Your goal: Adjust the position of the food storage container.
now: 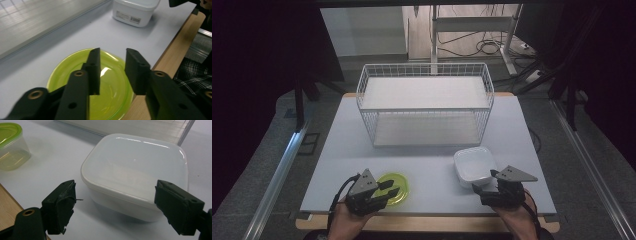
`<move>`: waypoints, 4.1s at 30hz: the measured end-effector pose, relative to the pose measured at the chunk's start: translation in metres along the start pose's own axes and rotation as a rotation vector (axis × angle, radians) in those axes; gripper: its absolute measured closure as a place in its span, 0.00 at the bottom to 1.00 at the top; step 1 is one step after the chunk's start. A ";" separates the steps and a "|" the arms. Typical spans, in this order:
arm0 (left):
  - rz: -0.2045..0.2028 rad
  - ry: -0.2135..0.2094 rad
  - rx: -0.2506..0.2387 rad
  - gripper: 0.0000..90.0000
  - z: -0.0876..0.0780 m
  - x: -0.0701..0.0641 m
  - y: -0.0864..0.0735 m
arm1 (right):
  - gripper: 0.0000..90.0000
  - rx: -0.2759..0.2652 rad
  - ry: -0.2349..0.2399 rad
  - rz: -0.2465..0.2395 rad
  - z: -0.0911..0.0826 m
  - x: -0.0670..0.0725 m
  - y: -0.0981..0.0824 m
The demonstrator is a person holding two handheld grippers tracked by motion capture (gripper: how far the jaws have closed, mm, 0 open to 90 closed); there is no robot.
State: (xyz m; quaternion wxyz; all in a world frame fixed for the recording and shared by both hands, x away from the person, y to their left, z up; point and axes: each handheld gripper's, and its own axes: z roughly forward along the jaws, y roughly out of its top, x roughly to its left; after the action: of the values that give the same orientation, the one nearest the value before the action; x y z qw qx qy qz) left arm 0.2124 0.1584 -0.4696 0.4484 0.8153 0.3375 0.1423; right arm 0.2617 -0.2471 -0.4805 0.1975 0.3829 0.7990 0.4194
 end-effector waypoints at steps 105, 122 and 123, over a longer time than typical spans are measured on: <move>-0.074 0.085 0.046 0.91 0.047 0.033 -0.014 | 1.00 0.057 -0.157 0.043 0.010 -0.072 0.017; -0.049 0.054 0.064 0.92 0.070 0.036 -0.004 | 0.99 0.113 -0.061 0.038 0.031 -0.056 0.023; -0.048 0.053 0.065 0.92 0.071 0.036 -0.003 | 0.99 0.115 -0.050 0.037 0.032 -0.052 0.023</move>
State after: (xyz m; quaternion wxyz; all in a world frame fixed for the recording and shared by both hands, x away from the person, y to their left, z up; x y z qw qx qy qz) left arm 0.2749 0.1389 -0.5144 0.4157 0.8171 0.3733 0.1421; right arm 0.3255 -0.2625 -0.4802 0.1875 0.4188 0.8094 0.3664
